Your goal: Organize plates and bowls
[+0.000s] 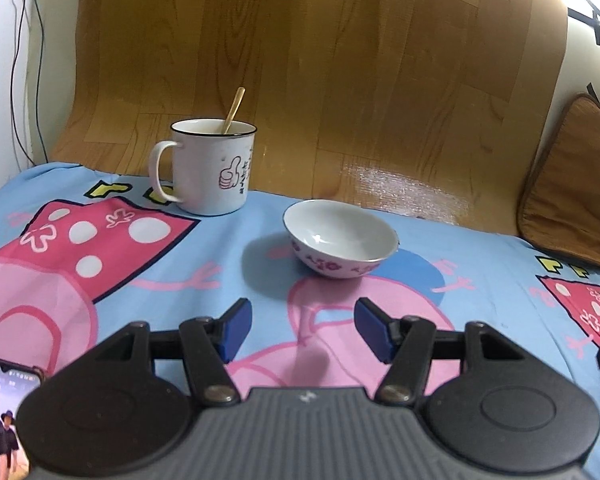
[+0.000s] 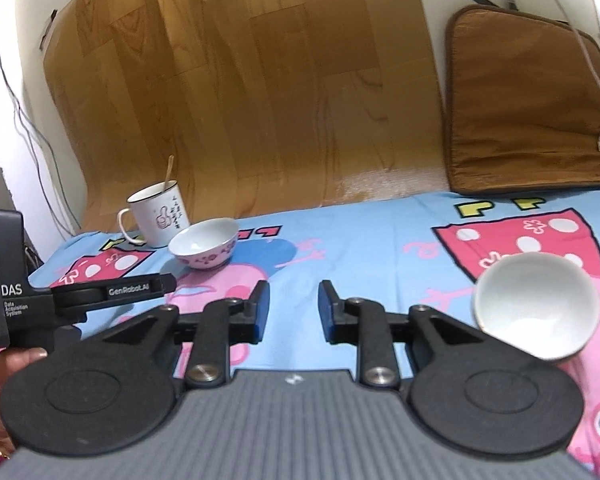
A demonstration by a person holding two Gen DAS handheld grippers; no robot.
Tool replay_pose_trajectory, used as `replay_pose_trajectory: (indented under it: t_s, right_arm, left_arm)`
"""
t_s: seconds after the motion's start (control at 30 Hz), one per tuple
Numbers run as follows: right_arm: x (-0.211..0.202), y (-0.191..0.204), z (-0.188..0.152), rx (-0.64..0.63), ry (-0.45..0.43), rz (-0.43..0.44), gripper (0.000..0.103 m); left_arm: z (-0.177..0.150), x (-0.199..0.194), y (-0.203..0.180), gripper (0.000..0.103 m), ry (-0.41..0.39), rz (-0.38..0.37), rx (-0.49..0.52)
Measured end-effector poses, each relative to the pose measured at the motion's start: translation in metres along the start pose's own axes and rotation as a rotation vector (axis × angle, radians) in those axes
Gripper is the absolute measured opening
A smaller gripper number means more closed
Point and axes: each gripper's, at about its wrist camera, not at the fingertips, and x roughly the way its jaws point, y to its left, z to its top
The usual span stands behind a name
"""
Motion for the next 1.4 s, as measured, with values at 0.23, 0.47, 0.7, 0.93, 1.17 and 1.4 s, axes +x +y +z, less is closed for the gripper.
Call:
replay_pose_trajectory:
  t_s: [0.23, 0.47, 0.7, 0.93, 1.17, 1.4]
  right_arm:
    - [0.005, 0.012, -0.006, -0.035, 0.019, 0.009, 0.032]
    - [0.007, 0.008, -0.012, -0.012, 0.033, 0.001, 0.038]
    - [0.012, 0.005, -0.019, 0.010, 0.064, -0.004, 0.041]
    - [0.012, 0.002, -0.027, 0.019, 0.076, -0.014, 0.041]
    - [0.012, 0.000, -0.030, 0.038, 0.079, -0.015, 0.041]
    - [0.012, -0.001, -0.031, 0.045, 0.082, -0.015, 0.042]
  left_arm:
    - [0.000, -0.003, 0.000, 0.060, -0.005, -0.015, -0.001]
    - [0.000, -0.006, -0.001, 0.069, -0.017, -0.033, -0.003]
    - [0.000, -0.009, -0.006, 0.076, -0.031, -0.052, 0.015]
    - [-0.001, -0.011, -0.008, 0.077, -0.033, -0.062, 0.021]
    - [-0.001, -0.011, -0.009, 0.080, -0.032, -0.063, 0.023]
    - [-0.002, -0.011, -0.009, 0.081, -0.032, -0.062, 0.023]
